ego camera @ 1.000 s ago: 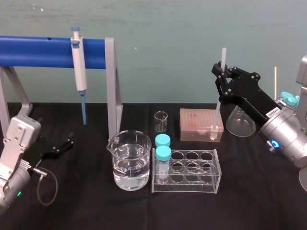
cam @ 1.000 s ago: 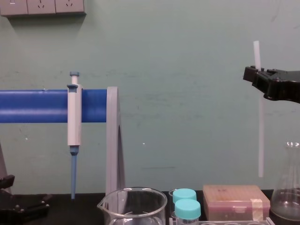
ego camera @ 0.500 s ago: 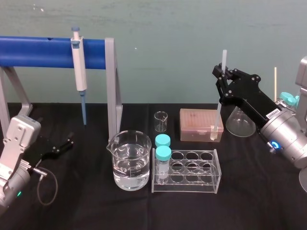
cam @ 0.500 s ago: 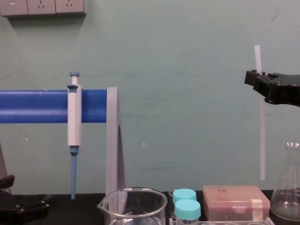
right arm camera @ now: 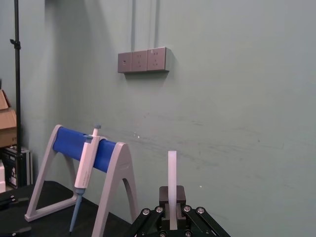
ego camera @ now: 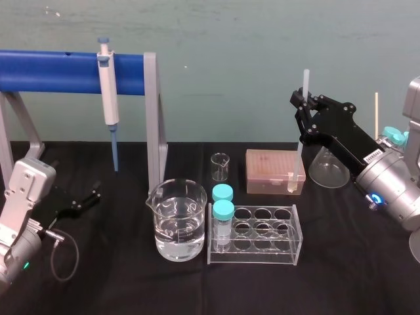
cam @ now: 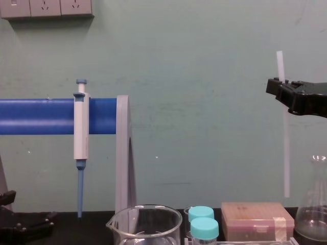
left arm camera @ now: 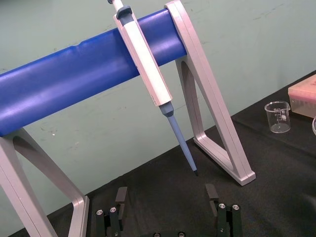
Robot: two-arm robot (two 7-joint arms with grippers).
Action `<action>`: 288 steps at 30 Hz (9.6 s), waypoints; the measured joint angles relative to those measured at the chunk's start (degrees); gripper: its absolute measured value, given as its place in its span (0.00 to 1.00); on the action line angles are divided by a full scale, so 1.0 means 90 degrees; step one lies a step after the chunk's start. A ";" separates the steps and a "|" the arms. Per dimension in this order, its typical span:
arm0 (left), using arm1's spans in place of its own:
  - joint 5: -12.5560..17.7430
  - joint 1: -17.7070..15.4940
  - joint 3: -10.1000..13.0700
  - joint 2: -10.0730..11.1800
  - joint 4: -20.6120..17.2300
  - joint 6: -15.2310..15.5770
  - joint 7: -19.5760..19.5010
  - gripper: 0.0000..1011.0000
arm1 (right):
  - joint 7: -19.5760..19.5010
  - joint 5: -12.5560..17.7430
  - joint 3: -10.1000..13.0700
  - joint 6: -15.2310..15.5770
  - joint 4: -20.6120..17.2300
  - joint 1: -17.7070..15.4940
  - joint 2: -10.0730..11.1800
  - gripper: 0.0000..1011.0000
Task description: Pick up the stirring rod with one hand, then place it down.
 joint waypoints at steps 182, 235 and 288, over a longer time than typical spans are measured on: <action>0.0000 0.0000 0.0000 0.0000 0.0000 0.0000 0.0000 0.99 | 0.1147 0.0049 -0.0700 -0.1820 0.2129 0.0149 -0.0421 0.07; 0.0000 0.0000 0.0000 0.0000 0.0000 0.0000 0.0000 0.99 | 0.1036 -0.0151 -0.0534 -0.1898 0.2373 0.0023 -0.0596 0.12; 0.0000 0.0000 0.0000 0.0000 0.0000 0.0000 0.0000 0.99 | -0.1491 -0.0652 0.0614 -0.0087 0.1667 -0.0526 -0.0795 0.99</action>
